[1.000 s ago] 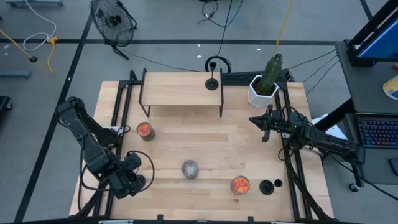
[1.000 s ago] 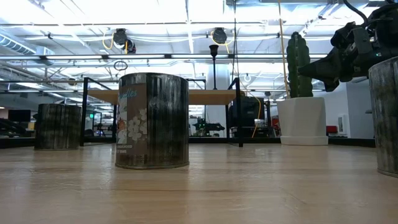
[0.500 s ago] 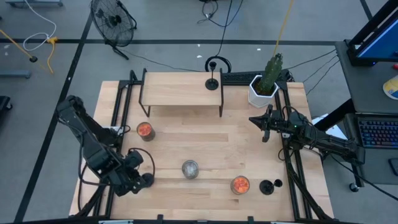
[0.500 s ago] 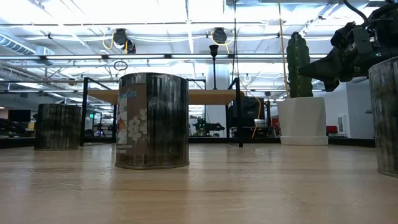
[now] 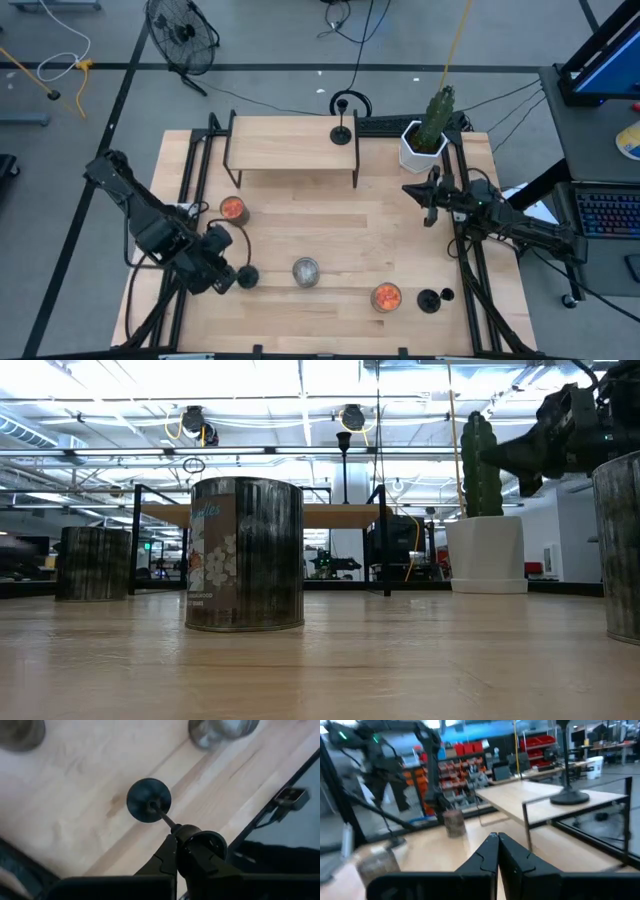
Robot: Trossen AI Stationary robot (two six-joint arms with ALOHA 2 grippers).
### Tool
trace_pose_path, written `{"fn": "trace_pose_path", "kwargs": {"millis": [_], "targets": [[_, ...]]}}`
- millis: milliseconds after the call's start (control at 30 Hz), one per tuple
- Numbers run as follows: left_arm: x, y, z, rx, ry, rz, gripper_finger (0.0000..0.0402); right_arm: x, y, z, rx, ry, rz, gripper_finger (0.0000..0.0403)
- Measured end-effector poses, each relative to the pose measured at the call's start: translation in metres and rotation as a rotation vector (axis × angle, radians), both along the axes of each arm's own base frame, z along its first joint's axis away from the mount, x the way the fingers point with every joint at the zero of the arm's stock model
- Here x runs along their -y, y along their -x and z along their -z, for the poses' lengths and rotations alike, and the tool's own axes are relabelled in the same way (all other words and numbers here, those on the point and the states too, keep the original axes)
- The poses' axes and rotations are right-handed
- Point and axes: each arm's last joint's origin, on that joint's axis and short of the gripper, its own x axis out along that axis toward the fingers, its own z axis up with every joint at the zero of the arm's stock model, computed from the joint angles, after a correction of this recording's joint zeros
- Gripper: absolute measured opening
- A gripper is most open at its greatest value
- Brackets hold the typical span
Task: Pick & Place candle stick holders
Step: Put the left black candle holder on the shelf
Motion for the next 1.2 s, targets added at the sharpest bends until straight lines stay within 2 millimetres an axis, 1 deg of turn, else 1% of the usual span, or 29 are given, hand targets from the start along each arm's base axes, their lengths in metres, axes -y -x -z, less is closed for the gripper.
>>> {"fn": "trace_pose_path", "kwargs": {"millis": [167, 367, 433, 567, 733, 900, 1067, 1200], "targets": [[-0.02, -0.008, -0.007, 0.061, -0.033, -0.005, 0.0008, -0.003, -0.003, -0.007, 0.067, -0.024, -0.126, 0.0], [-0.049, -0.012, -0.016, 0.104, -0.069, 0.002, 0.0008, -0.003, -0.011, -0.013, 0.117, -0.016, -0.159, 0.0], [-0.059, -0.012, -0.019, 0.12, -0.08, -0.001, 0.0008, -0.003, -0.015, -0.011, 0.086, -0.026, -0.17, 0.0], [-0.076, -0.013, -0.023, 0.144, -0.105, -0.02, 0.0008, -0.003, -0.027, -0.028, 0.051, -0.026, -0.195, 0.0], [-0.093, -0.023, -0.03, 0.187, -0.098, -0.022, 0.0008, -0.002, -0.048, -0.053, 0.012, 0.015, -0.226, 0.0], [-0.109, -0.037, -0.042, 0.216, -0.153, -0.003, 0.0008, -0.002, -0.074, -0.079, -0.009, 0.082, -0.284, 0.0], [-0.123, -0.05, -0.053, 0.235, -0.206, 0.008, 0.0008, -0.002, -0.101, -0.096, -0.036, 0.12, -0.329, 0.0], [-0.134, -0.062, -0.059, 0.236, -0.239, 0.01, 0.0008, -0.002, -0.124, -0.101, -0.071, 0.123, -0.349, 0.0001]]}}
